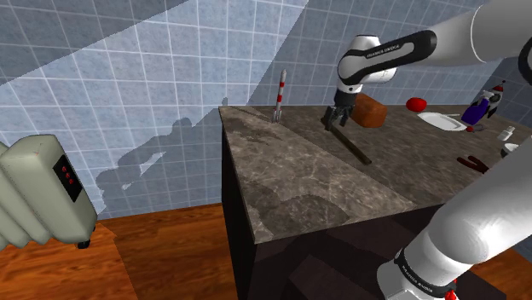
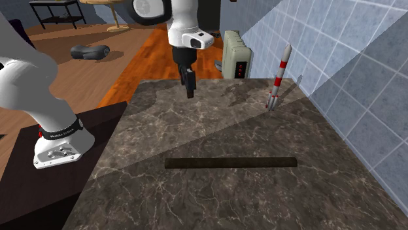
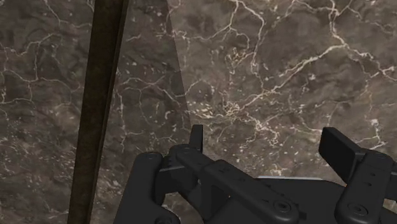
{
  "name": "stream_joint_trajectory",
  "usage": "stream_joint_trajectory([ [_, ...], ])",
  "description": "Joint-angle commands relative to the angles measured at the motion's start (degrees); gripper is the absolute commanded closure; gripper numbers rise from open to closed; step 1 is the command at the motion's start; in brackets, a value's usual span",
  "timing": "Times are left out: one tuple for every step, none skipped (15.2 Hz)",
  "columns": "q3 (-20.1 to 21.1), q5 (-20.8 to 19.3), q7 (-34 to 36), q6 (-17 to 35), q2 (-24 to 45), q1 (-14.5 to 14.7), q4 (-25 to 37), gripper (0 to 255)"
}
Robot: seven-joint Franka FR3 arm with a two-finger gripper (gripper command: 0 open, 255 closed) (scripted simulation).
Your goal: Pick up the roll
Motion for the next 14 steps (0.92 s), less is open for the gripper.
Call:
stream_joint_trajectory([
  [-1.0,0.3,-0.3,1.8,3.9,-0.9,2.1,0],
  [-1.5,0.5,-0.5,2.3,5.7,-1.3,3.3,0],
  [-2.0,0.7,-0.8,2.8,7.4,-1.8,4.5,0],
  [-2.5,1.0,-1.0,3.3,9.2,-2.3,5.7,0],
  [-2.9,1.3,-1.2,3.7,10.9,-2.8,7.0,0],
  [-3.3,1.7,-1.4,4.0,12.7,-3.3,8.4,0],
  [-3.7,2.0,-1.7,4.4,14.5,-3.8,9.8,0],
  [-4.1,2.4,-1.9,4.6,16.2,-4.4,11.2,0],
  [-4.4,2.9,-2.1,4.9,18.0,-5.0,12.7,0],
  [-4.8,3.3,-2.4,5.1,19.8,-5.6,14.2,0],
  [-5.1,3.7,-2.6,5.2,21.6,-6.2,15.8,0],
  [-5.3,4.2,-2.8,5.3,23.4,-6.9,17.5,0],
  [-5.6,4.7,-3.0,5.3,25.1,-7.6,19.1,0],
  [-5.8,5.1,-3.2,5.3,26.9,-8.3,20.9,0],
])
